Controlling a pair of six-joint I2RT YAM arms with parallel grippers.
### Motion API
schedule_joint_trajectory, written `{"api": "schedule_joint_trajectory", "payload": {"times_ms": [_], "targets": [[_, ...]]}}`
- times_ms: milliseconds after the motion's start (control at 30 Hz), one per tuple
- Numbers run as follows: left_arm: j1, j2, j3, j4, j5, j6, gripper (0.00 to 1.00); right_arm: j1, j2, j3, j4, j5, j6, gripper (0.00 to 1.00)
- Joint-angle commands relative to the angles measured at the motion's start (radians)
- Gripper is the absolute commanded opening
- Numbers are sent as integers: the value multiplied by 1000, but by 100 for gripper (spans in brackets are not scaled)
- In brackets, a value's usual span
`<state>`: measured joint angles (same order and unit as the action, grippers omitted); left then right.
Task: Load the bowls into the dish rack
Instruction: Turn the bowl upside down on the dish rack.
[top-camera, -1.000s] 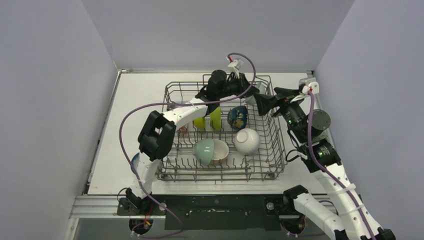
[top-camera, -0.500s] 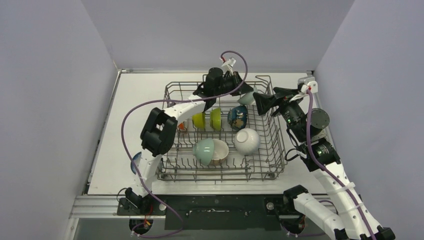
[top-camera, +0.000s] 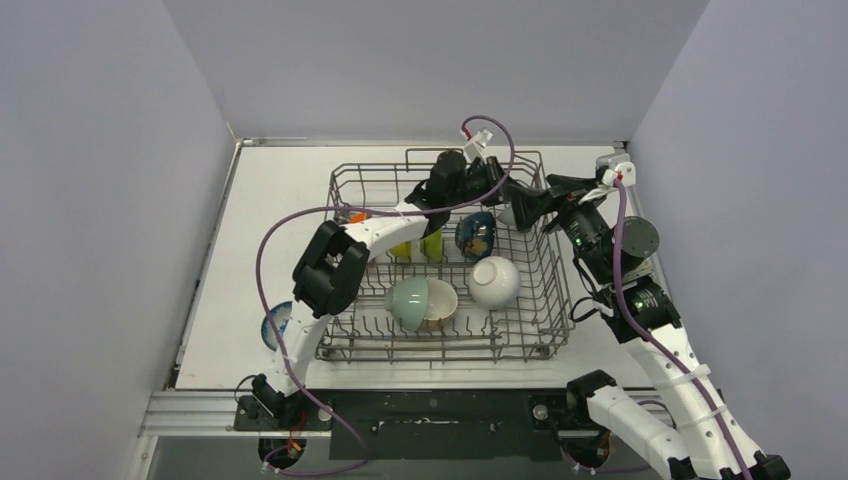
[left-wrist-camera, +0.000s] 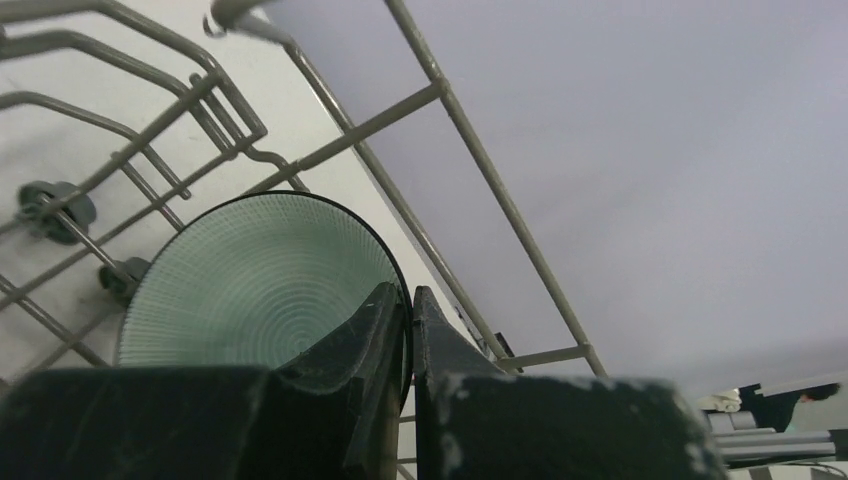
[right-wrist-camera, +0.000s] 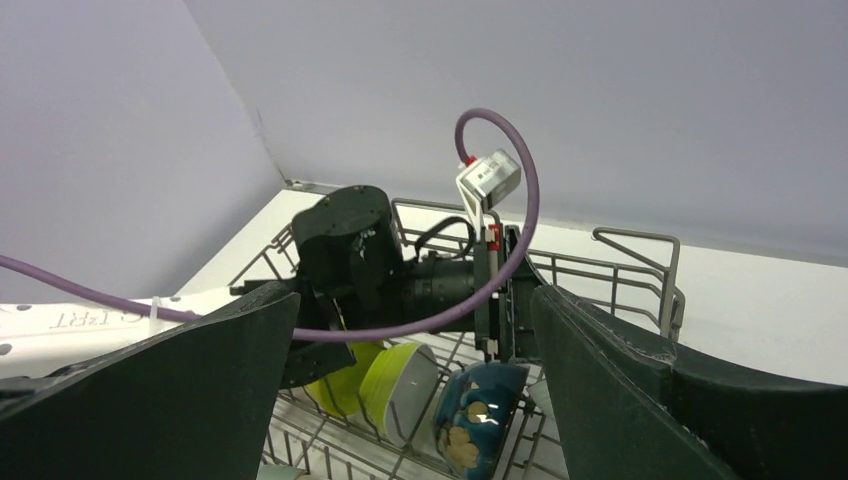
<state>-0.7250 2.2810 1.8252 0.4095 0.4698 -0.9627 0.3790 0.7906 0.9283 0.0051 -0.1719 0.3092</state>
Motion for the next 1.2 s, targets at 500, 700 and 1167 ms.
{"api": "schedule_joint_trajectory", "payload": {"times_ms": [500,700,1167], "targets": [[46,-14,-183,179,-203,-273,0,-4,4,30,38,-3,13,90],[69,-49,-207,47,-240,-172,0,-4,7,30,45,-7,14,90],[87,-121,-194,-151,-313,87,46,-3,6,34,55,-17,21,90]]}}
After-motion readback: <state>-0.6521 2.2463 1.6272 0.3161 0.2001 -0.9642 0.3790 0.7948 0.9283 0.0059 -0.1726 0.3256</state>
